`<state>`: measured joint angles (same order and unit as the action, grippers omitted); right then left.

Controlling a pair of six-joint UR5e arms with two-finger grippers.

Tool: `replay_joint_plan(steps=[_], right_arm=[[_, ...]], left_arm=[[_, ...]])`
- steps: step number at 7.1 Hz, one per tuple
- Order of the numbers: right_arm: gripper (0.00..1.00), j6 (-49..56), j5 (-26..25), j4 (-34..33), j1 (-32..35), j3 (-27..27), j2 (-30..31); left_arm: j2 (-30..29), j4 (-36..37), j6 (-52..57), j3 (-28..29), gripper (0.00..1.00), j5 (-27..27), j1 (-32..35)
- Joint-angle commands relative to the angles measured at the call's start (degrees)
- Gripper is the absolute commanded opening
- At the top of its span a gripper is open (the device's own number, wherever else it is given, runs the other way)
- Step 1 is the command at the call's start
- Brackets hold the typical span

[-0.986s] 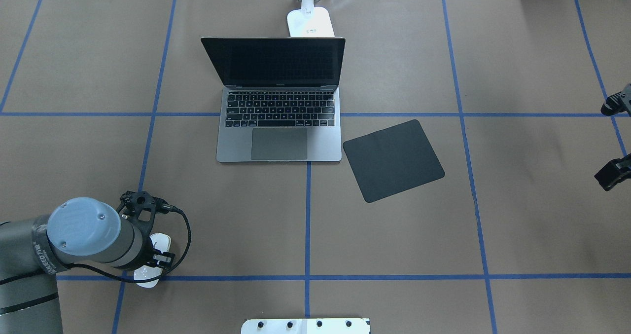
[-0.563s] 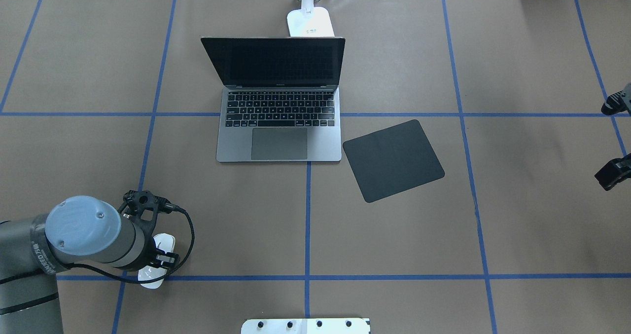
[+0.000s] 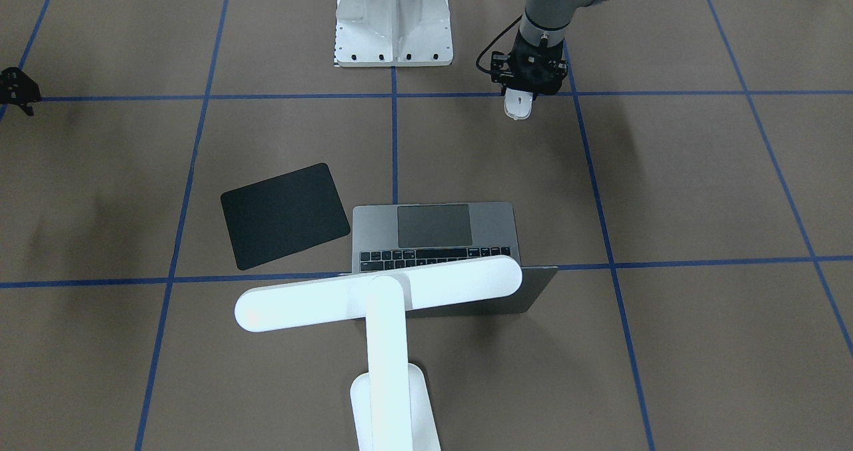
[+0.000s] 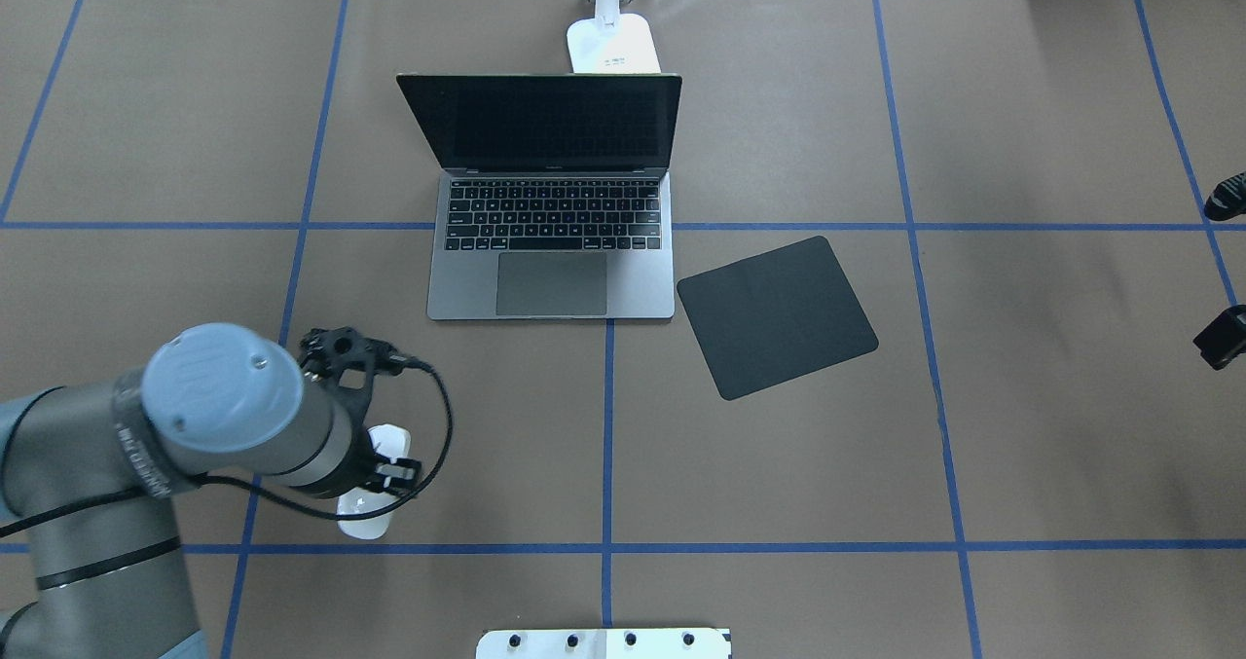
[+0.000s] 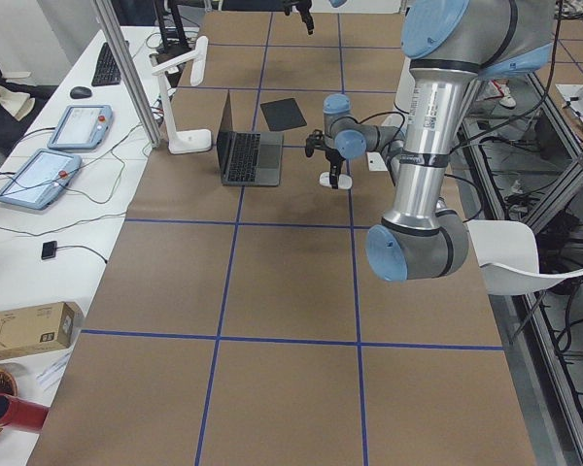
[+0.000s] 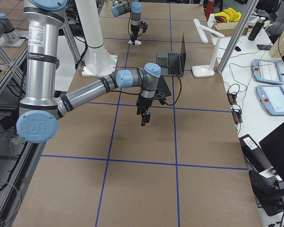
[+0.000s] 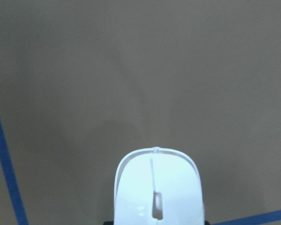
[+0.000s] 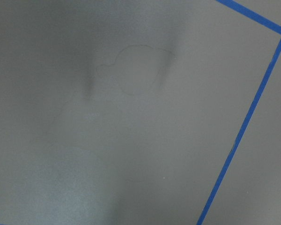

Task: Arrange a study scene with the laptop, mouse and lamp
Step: 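Carry the white mouse with the left gripper over the black mouse pad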

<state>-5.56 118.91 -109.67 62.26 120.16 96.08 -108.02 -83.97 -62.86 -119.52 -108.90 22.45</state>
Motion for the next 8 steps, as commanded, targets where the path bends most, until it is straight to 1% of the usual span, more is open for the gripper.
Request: replay_joint_plan(steps=[1, 2, 5, 6, 7, 8], right_arm=[[1.0, 11.39, 0.71, 0.07, 6.61, -6.57, -0.54], [1.0, 14.14, 0.71, 0.16, 8.3, -8.17, -0.37], [1.0, 14.79, 1.76, 1.38, 9.19, -8.63, 0.42], [1.0, 14.61, 1.85, 1.39, 9.19, -8.89, 0.42], [1.0, 14.61, 2.03, 1.39, 9.11, -8.89, 0.42], [1.0, 14.52, 4.47, 1.39, 9.19, -8.89, 0.42]], left_arm=[[-8.68, 8.02, -1.9, 0.52, 0.09, 0.18, 0.84], [-11.05, 8.03, -3.48, 2.0, 0.09, 0.27, 1.02], [-22.81, 7.94, -7.62, 10.07, 0.08, 0.27, 1.28], [-27.03, 8.11, -8.32, 13.49, 0.08, 0.27, 2.07], [-31.94, 8.12, -8.68, 18.4, 0.08, 0.36, 2.25], [-35.21, 7.33, -10.95, 21.58, 0.08, 1.49, 2.16]])
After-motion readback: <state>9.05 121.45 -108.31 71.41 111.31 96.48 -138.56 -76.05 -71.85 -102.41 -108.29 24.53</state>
